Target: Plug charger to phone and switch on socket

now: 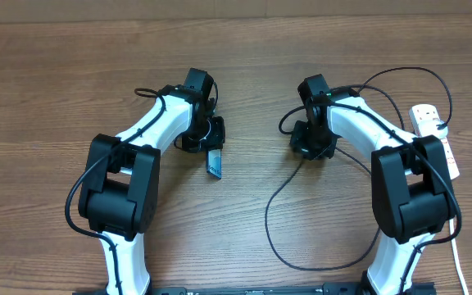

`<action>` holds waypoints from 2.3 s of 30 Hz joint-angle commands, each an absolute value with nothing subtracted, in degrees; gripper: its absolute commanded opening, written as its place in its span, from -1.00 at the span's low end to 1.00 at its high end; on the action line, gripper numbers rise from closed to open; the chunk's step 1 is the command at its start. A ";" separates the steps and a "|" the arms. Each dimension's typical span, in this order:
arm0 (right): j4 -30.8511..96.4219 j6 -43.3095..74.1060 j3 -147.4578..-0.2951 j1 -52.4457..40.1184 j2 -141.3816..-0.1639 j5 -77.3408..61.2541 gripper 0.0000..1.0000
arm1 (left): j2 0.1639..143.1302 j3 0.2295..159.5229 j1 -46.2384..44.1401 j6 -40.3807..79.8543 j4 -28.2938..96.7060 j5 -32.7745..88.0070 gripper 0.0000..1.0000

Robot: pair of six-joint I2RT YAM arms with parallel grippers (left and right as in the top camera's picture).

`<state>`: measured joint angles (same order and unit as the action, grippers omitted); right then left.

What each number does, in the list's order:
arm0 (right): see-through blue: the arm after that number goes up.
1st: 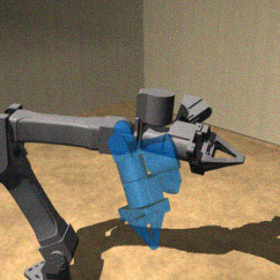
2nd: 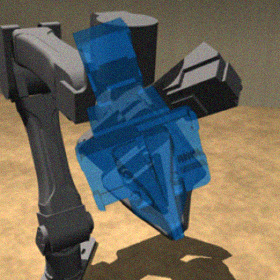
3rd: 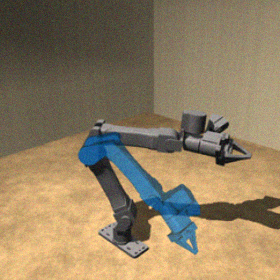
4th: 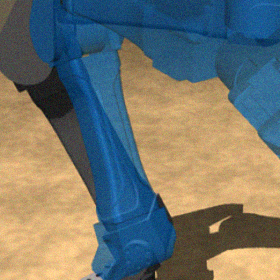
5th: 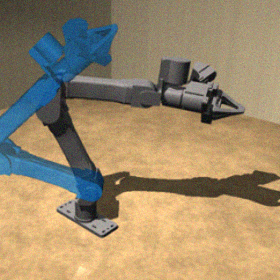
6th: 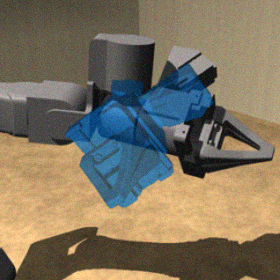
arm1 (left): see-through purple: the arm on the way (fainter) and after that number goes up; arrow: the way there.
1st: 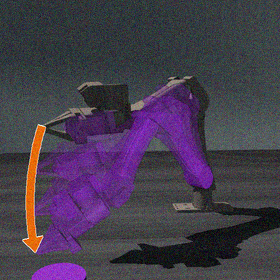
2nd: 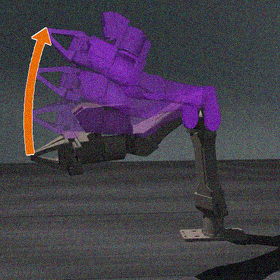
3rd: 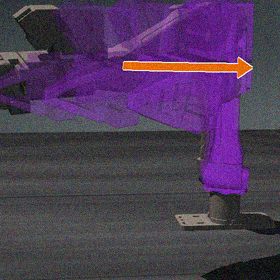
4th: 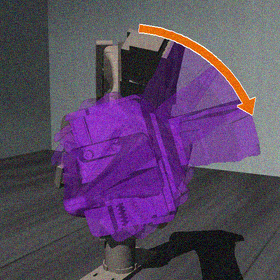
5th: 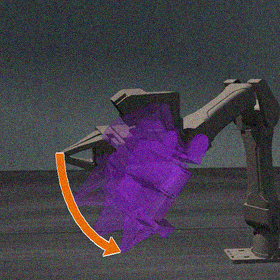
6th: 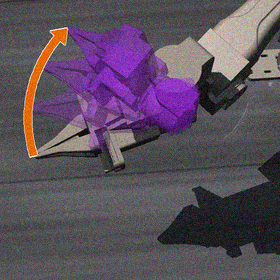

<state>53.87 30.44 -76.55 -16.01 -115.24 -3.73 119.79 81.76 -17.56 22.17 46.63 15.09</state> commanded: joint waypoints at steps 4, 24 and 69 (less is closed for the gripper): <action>56.03 33.36 -75.85 -16.01 -116.03 0.84 1.00 | 122.26 79.70 -17.61 23.35 47.81 10.11 -0.92; 58.13 41.45 -73.10 -15.33 -116.03 2.94 0.09 | 122.26 79.70 -17.61 23.33 47.94 10.11 -0.89; 52.14 28.03 -71.33 -12.29 -116.01 -10.13 -0.92 | 122.21 79.79 -16.64 16.12 45.69 21.93 -0.91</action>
<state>53.45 33.67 -73.36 -12.71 -113.54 -5.41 119.79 81.69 -17.23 20.71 46.19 16.62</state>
